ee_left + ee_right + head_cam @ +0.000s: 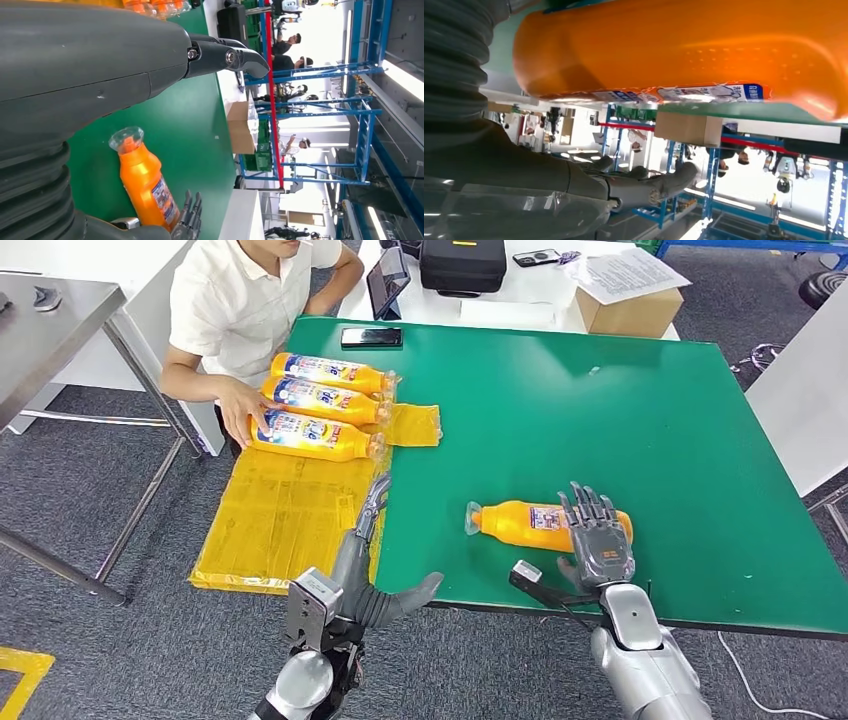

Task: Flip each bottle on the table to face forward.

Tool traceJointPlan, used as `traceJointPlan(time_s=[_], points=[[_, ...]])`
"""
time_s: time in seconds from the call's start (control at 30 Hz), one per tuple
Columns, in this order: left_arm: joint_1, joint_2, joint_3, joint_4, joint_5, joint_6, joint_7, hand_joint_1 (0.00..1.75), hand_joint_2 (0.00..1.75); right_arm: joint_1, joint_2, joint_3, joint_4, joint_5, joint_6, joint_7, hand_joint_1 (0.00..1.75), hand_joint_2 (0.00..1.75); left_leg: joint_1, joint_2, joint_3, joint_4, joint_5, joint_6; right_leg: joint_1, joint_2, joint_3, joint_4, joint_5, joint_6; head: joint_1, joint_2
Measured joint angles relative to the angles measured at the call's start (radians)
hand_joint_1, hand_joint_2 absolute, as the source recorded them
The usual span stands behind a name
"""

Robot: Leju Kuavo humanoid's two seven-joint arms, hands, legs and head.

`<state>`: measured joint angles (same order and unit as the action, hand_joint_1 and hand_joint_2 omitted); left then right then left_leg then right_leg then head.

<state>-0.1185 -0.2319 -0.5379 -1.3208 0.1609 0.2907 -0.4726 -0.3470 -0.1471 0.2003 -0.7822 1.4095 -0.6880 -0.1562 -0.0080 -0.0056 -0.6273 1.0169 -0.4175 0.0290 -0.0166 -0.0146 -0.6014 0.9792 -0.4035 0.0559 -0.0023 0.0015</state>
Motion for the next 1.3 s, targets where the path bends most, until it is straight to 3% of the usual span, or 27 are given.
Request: traceJointPlan(time_s=[0.27,0.53,1.3], points=[[0.016,0.0,0.001,-0.003,-0.019,-0.018,0.025,0.0,1.75,-0.004,-0.03,0.055,0.024,-0.087,0.09,0.022,0.0,1.75,0.0,0.0,0.001,0.0,0.0,0.0,0.0,0.0,0.0,0.0,0.0,0.0,0.0,0.0],[0.039,0.002,0.003,-0.026,-0.035,-0.031,0.038,0.0,1.75,0.008,-0.07,0.095,0.001,-0.068,0.118,0.115,0.0,1.75,0.0,0.0,0.002,0.0,0.0,0.0,0.0,0.0,0.001,0.0,0.0,0.0,0.0,0.0],[0.062,0.005,0.004,-0.061,-0.029,-0.065,0.057,0.0,1.75,0.019,-0.119,0.105,-0.034,-0.073,0.161,0.156,0.0,1.75,-0.001,0.0,0.004,0.0,0.0,0.001,-0.001,0.0,0.003,-0.001,0.0,0.0,0.0,0.0]])
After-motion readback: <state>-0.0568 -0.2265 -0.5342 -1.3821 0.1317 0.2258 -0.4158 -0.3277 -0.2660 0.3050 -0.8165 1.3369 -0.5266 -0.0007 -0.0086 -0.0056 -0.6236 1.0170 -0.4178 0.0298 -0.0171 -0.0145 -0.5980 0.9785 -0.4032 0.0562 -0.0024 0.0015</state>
